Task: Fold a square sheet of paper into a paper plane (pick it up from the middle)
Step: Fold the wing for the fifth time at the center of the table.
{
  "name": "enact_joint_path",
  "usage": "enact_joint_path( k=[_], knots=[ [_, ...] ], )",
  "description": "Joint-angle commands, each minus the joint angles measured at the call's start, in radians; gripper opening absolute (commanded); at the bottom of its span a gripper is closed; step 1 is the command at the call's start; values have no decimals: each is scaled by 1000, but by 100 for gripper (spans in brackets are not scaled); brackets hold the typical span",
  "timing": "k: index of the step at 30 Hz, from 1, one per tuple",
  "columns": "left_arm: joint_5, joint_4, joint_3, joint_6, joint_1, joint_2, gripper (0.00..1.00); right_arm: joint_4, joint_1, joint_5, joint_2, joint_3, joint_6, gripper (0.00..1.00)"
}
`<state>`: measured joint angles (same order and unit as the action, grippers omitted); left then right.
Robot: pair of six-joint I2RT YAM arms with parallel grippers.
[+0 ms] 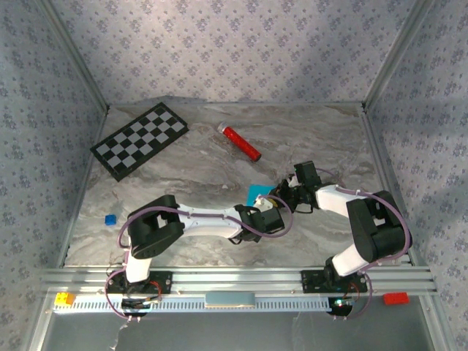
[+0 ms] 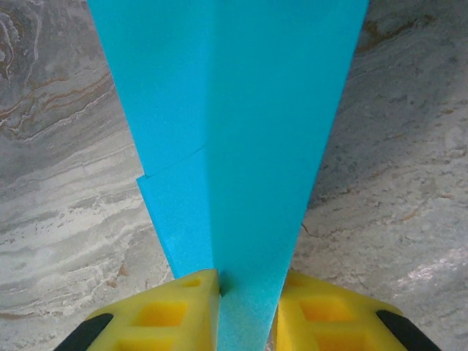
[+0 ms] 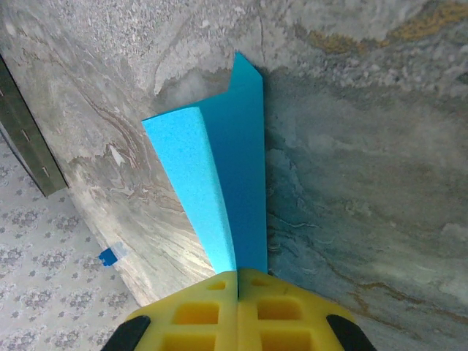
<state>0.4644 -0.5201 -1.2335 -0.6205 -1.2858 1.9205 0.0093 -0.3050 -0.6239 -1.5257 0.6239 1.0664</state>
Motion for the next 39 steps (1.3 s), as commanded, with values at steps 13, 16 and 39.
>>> enact_joint_path(
  k=[13,16,39],
  knots=[
    [20,-8,-1,6,-5,-15,11,-13,9,-10,21,-9,-3,0],
    [6,5,6,-3,-2,-17,9,-31,9,-3,31,-3,-25,3],
    [-336,385,262,-143,131,-140,8,-206,14,216,279,-18,-222,37]
  ],
)
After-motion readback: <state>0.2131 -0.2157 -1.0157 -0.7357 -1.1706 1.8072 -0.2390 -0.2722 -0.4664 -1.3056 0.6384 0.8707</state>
